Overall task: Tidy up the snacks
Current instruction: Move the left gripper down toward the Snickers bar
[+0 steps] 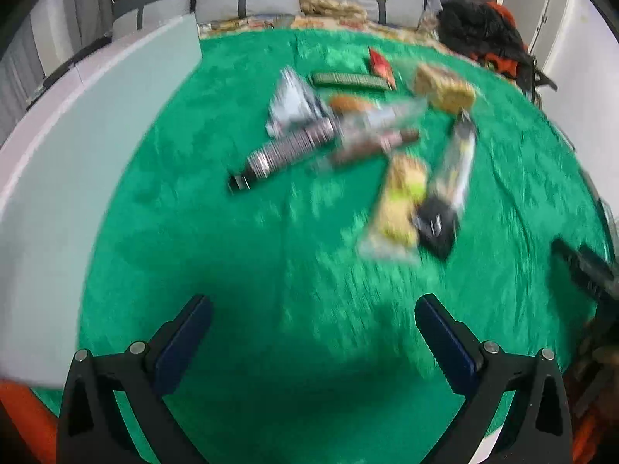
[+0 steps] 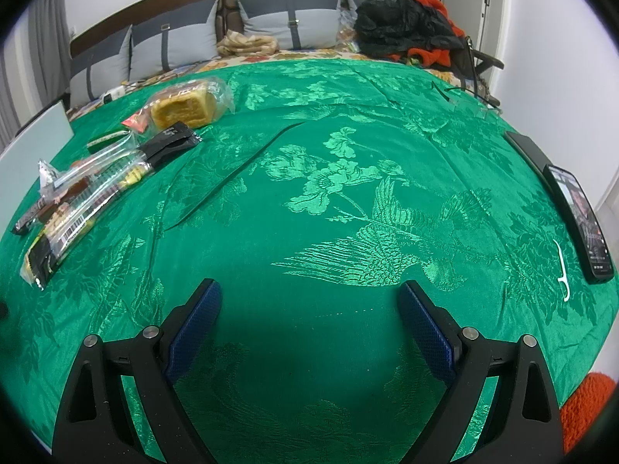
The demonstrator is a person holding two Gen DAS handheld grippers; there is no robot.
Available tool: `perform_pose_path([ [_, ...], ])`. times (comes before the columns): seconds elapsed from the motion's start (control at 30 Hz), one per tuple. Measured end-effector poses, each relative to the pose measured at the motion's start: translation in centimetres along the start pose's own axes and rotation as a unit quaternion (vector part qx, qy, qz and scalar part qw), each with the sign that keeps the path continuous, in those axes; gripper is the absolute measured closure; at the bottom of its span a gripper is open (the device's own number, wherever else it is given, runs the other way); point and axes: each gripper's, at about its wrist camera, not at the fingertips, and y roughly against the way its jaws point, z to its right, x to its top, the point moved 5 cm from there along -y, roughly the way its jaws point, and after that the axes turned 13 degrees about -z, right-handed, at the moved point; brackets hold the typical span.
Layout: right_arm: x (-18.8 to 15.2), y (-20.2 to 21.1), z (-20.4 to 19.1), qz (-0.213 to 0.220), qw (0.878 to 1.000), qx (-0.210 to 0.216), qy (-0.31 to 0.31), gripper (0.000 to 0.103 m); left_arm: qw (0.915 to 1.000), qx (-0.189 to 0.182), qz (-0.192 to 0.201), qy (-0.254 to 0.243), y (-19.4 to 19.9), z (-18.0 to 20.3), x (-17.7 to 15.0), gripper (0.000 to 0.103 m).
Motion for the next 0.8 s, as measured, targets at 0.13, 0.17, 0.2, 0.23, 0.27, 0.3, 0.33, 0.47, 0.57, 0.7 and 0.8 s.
perform_pose_path([
  [0.13,0.0,0.0,0.0,0.0,1.0,0.0,0.0,0.008,0.999,0.038,0.014,-0.018,0.5,-1.4,3.2,0.0],
  [0.17,0.0,0.0,0.0,0.0,1.0,0.0,0.0,0.008,0.9984,0.048,0.012,-0.027,0.4,-1.6,3.8,0.0],
  [0.2,0.0,0.0,0.0,0.0,1.0,0.0,0.0,0.008,0.9976,0.059,0.008,-0.036,0.1,-1.9,4.5,0.0],
  [0.23,0.0,0.0,0.0,0.0,1.0,-0.001,0.0,0.008,0.9968,0.066,0.004,-0.045,-0.2,-2.2,5.0,0.0],
  [0.27,0.0,0.0,0.0,0.0,1.0,-0.001,0.0,0.008,0.9957,0.073,0.0,-0.057,-0.5,-2.4,5.5,0.0],
  [0.3,0.0,0.0,0.0,0.0,1.0,-0.001,0.0,0.008,0.9946,0.079,-0.003,-0.067,-0.8,-2.5,5.8,0.0],
  [0.33,0.0,0.0,0.0,0.0,1.0,0.0,0.0,0.008,0.9932,0.087,-0.008,-0.077,-1.2,-2.6,6.1,0.0],
  [0.47,0.0,0.0,0.0,0.001,1.0,-0.001,0.0,0.008,0.9893,0.093,-0.012,-0.112,-2.1,-2.3,7.4,0.001],
  [0.57,-0.1,0.0,0.0,0.0,1.0,-0.001,0.0,0.008,0.9866,0.095,-0.015,-0.132,-3.1,-2.0,8.8,0.015],
  [0.7,-0.1,0.0,0.0,0.0,1.0,-0.001,0.0,0.008,0.9825,0.092,-0.026,-0.16,-4.4,-0.9,9.6,0.06],
  [0.8,-0.1,0.0,0.0,0.001,1.0,-0.001,0.001,0.008,0.9843,0.072,-0.036,-0.157,-4.2,-0.4,9.3,0.081],
])
